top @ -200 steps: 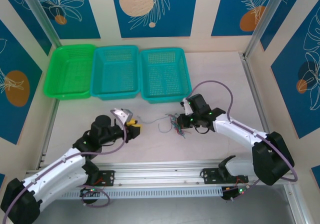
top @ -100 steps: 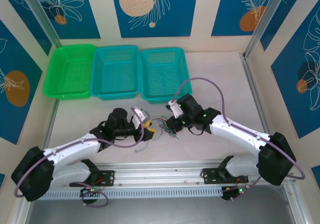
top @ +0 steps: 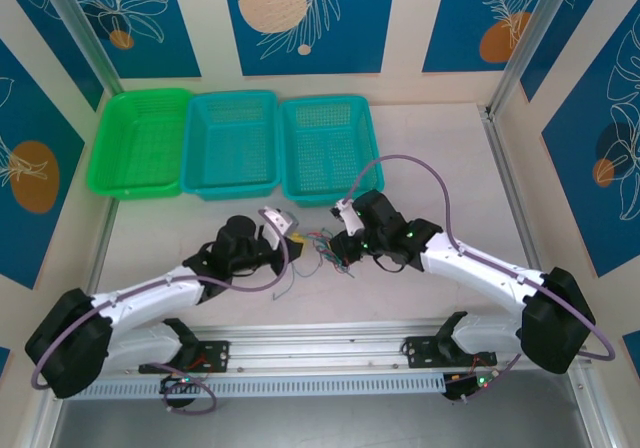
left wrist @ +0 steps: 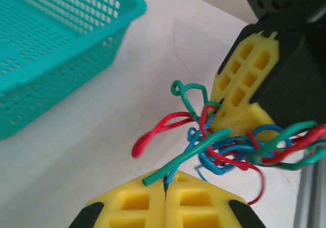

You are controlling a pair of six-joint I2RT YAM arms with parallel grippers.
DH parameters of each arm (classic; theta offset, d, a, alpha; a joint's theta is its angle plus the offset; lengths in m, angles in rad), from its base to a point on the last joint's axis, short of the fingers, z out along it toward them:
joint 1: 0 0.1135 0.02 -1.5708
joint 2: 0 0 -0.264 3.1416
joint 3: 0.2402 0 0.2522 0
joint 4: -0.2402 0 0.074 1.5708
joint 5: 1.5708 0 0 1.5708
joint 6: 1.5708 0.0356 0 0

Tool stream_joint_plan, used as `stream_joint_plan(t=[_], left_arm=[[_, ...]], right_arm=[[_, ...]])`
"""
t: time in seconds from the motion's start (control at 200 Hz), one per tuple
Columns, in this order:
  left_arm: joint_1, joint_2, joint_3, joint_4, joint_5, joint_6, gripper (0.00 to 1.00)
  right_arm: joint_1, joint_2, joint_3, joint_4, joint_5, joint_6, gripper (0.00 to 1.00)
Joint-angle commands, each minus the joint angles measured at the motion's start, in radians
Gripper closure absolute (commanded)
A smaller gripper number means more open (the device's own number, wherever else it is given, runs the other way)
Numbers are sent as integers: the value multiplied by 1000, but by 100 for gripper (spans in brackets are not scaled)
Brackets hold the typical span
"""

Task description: Untangle the cables

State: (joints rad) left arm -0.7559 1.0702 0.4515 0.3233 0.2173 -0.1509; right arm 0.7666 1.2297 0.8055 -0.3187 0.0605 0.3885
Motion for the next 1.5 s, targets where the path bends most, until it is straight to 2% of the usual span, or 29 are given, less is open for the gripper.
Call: stream_joint_plan(t=[0.0, 0.12, 0.215, 0.37, 0.435, 0.505, 0.55, 0.6, 0.685, 0.745, 0.79, 0.87, 1.02, 1.065, 1.155, 1.21, 1.3, 1.35, 1.45, 1.495], left_arm=[[7, -158, -22, -68, -247, -42, 100], [8, -311, -30, -166, -383, -58, 100], [10, -396, -23, -235, -435, -48, 100], [12, -443, -3, -313, -514, -45, 100], [14, -441, 10, -340, -541, -61, 100], [17, -422, 7, -300, -447, -40, 100], [17, -395, 2, -243, -319, -16, 100], [16, -355, -3, -171, -149, 7, 100], [14, -273, 7, -91, 55, 31, 76], [8, -222, 34, -103, 91, 44, 60], [5, -187, 57, -125, 101, 67, 54], [1, -136, 80, -138, 129, 100, 51], [-3, -23, 91, -51, 292, 90, 45], [-12, 16, 96, -34, 306, 80, 44], [-26, 68, 96, -10, 292, 79, 44], [-28, 82, 89, 3, 226, 75, 45], [-27, 91, 80, 2, 125, 74, 54], [-27, 91, 77, 3, 93, 77, 64], [-28, 79, 63, 24, 57, 70, 100], [-28, 66, 55, 36, 52, 64, 100]], right_arm=[[-57, 42, -36, -142, 327, 238, 93], [-141, 95, -68, -213, 355, 362, 95], [-206, 98, -104, -211, 332, 388, 93], [-316, 54, -145, -187, 251, 402, 91], [-348, 22, -161, -164, 204, 387, 96], [-342, -30, -184, -91, 85, 303, 98], [-329, -61, -191, -46, -5, 238, 98], [-300, -93, -186, -31, -50, 185, 96], [-233, -138, -163, -33, -73, 96, 96], [-181, -162, -139, -44, -74, 41, 96], [-139, -173, -118, -55, -71, 3, 95], [-84, -179, -79, -76, -59, -30, 95], [-29, -161, -27, -87, -80, -46, 96], [-20, -155, -17, -84, -86, -49, 96], [-6, -140, 1, -88, -92, -50, 96], [1, -135, 10, -96, -103, -54, 96], [15, -137, 15, -93, -129, -61, 96], [22, -141, 12, -87, -131, -62, 96], [28, -144, 5, -80, -118, -59, 95], [30, -142, -2, -79, -96, -54, 92]])
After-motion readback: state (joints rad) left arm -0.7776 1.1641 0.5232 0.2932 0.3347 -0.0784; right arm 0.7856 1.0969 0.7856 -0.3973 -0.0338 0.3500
